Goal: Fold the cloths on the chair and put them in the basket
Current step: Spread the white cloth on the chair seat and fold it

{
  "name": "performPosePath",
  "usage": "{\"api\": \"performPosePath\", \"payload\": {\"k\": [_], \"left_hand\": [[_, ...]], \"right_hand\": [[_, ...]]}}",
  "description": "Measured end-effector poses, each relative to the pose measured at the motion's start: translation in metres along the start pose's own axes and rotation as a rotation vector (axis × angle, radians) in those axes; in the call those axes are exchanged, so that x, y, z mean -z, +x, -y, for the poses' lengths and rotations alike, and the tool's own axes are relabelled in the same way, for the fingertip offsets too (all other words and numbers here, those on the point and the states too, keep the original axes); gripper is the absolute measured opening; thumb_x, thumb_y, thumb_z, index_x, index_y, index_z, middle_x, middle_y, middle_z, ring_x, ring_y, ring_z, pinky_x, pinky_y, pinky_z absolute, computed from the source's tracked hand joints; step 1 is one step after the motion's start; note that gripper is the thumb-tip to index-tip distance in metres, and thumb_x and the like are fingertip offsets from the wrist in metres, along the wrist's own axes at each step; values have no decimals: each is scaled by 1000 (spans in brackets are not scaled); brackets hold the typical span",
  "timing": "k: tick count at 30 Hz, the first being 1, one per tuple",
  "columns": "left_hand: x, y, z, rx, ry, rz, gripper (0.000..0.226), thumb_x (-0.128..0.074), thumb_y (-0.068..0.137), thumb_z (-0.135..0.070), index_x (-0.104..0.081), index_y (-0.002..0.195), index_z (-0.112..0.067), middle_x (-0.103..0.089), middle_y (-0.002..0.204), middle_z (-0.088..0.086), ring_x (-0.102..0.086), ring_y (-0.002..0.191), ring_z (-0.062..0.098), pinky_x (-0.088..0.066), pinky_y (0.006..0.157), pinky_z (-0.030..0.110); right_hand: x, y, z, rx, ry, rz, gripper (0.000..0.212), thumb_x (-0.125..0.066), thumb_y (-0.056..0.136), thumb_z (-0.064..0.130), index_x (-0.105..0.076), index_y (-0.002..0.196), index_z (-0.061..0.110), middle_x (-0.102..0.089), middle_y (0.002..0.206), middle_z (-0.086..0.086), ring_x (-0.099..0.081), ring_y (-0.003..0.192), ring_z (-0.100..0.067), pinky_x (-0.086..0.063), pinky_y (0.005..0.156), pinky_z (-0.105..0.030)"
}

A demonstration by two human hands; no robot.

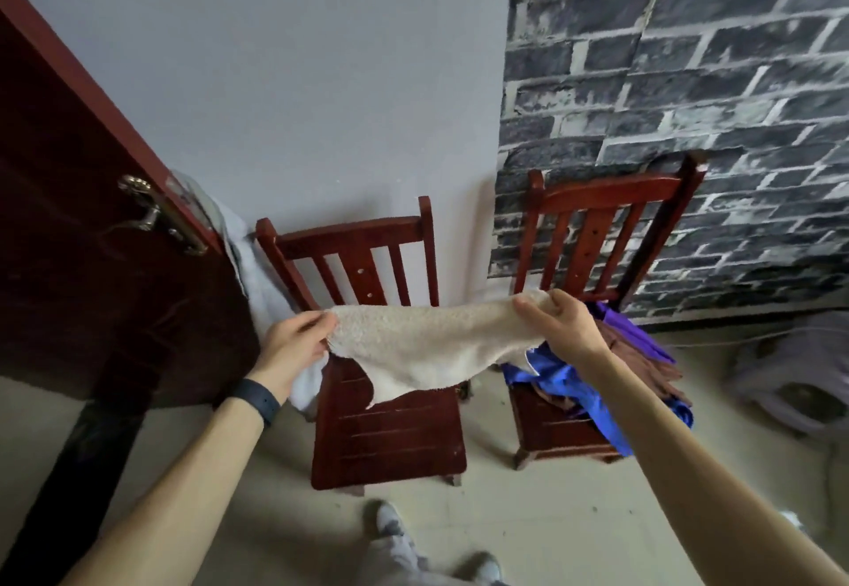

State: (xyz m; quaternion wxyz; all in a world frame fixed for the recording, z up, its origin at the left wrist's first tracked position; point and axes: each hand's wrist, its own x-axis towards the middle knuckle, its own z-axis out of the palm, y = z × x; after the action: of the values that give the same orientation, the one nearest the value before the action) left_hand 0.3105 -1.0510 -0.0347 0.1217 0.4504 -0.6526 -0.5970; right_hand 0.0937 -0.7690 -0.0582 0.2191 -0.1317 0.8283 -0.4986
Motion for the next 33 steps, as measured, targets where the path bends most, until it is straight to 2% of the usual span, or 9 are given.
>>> {"api": "performPosePath", "payload": {"k": [4, 8, 12, 17, 20, 24, 27, 30, 33], "left_hand": [[-8, 3, 2, -1, -128, -75, 32, -66, 92, -16, -60, 123, -11, -67, 105, 10, -66, 87, 20, -54, 74, 28], [-3, 4, 3, 40, -228, -114, 24, -63, 94, -10, -64, 118, -12, -69, 98, 13, -66, 76, 22, -53, 67, 29], [6, 0, 0, 58, -239, 31, 19, -63, 94, -12, -71, 109, -20, -67, 117, 7, -65, 100, 22, -53, 73, 30], [12, 4, 13, -146, 325, 201, 44, -69, 81, 6, -72, 103, -32, -66, 121, -4, -59, 115, 13, -50, 99, 34], [17, 9, 25, -143, 399, 169, 42, -66, 84, 5, -74, 98, -34, -67, 117, -10, -56, 121, 12, -45, 106, 36], [20, 6, 41, -85, 429, 107, 47, -56, 86, 9, -74, 91, -35, -67, 116, -7, -53, 121, 15, -44, 101, 31], [14, -6, 47, -102, 467, 37, 47, -54, 89, 8, -70, 87, -36, -67, 103, -10, -57, 107, 12, -47, 90, 24], [13, -12, 48, -1, 4, -21, 43, -52, 87, 13, -73, 94, -24, -69, 104, 4, -62, 99, 17, -48, 76, 21], [14, -10, 46, 185, -498, 2, 43, -44, 88, 14, -70, 105, -15, -66, 114, 13, -64, 105, 27, -51, 81, 30]], "right_hand": [[10, 12, 6, -86, 214, 37, 36, -81, 82, 33, -66, 104, 9, -73, 95, -9, -72, 84, -26, -61, 79, -45], [15, 15, 17, -88, 264, 36, 39, -76, 87, 19, -56, 121, 10, -69, 103, -8, -70, 88, -18, -58, 63, -23], [12, 17, 16, -10, -24, 55, 17, -70, 91, 20, -68, 108, 19, -73, 95, -5, -69, 76, -14, -54, 62, -19], [6, 10, 20, 143, -414, 0, 13, -61, 95, 26, -72, 102, 29, -67, 85, 5, -60, 76, -11, -44, 69, -23], [5, 9, 15, 190, -499, -7, 14, -57, 98, 29, -70, 104, 30, -68, 81, 5, -61, 75, -15, -49, 69, -30], [2, 12, 13, 18, -104, -33, 10, -63, 96, 28, -72, 100, 25, -70, 92, 3, -63, 77, -12, -54, 64, -29], [-3, 12, 11, -165, 263, 59, 17, -70, 92, 25, -73, 103, 12, -69, 92, -10, -63, 77, -19, -56, 82, -42], [-2, 11, 9, -185, 456, 115, 18, -69, 93, 27, -71, 98, 10, -64, 91, -9, -63, 87, -24, -54, 91, -42], [-1, 10, 13, -148, 429, 88, 21, -67, 94, 28, -70, 102, 8, -66, 95, -9, -66, 88, -22, -57, 83, -37]]}}
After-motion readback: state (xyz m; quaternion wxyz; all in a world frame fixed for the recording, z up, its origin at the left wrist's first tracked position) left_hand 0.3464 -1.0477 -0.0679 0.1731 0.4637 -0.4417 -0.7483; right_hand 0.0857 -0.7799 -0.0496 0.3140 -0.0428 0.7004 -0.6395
